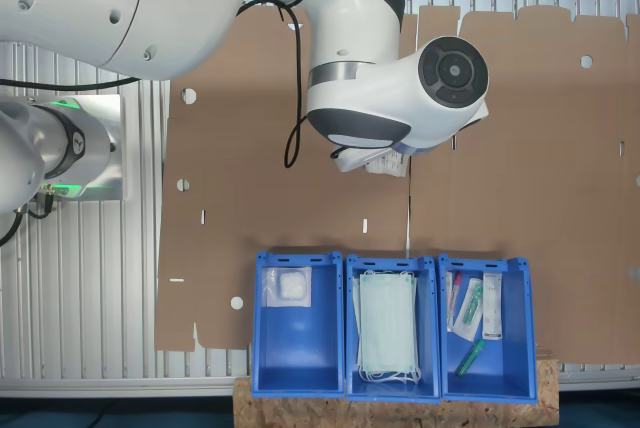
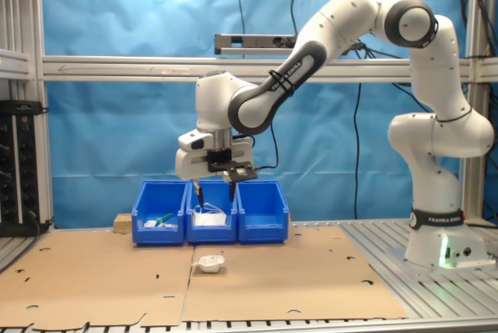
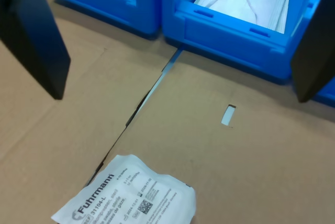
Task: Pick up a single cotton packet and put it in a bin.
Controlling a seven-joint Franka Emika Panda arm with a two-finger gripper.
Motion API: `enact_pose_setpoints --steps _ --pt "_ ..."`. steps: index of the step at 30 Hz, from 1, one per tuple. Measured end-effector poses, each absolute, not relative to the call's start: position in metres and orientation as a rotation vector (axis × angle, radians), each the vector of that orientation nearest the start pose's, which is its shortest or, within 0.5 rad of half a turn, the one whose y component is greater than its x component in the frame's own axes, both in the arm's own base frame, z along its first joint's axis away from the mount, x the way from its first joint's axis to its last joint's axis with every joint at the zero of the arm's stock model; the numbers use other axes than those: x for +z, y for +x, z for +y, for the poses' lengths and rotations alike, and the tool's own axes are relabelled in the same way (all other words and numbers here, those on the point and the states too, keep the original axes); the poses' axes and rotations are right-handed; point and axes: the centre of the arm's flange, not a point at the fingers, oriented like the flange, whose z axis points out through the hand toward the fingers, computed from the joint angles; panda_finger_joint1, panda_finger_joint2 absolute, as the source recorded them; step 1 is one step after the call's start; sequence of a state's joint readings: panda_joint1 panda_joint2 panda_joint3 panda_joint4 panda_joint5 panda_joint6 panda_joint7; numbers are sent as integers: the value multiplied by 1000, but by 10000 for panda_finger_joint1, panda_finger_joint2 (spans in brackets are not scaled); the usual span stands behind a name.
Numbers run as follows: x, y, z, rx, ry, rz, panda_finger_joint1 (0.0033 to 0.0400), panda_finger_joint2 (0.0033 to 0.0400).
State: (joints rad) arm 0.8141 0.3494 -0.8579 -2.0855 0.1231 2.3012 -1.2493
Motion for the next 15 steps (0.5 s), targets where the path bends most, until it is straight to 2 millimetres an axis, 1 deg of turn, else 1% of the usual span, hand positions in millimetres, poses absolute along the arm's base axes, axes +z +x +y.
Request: enact_pose_setpoints --steps 8,15 --pt "291 581 -11 171 -2765 -1768 400 400" --pt "266 584 -11 157 -2778 -1745 400 400"
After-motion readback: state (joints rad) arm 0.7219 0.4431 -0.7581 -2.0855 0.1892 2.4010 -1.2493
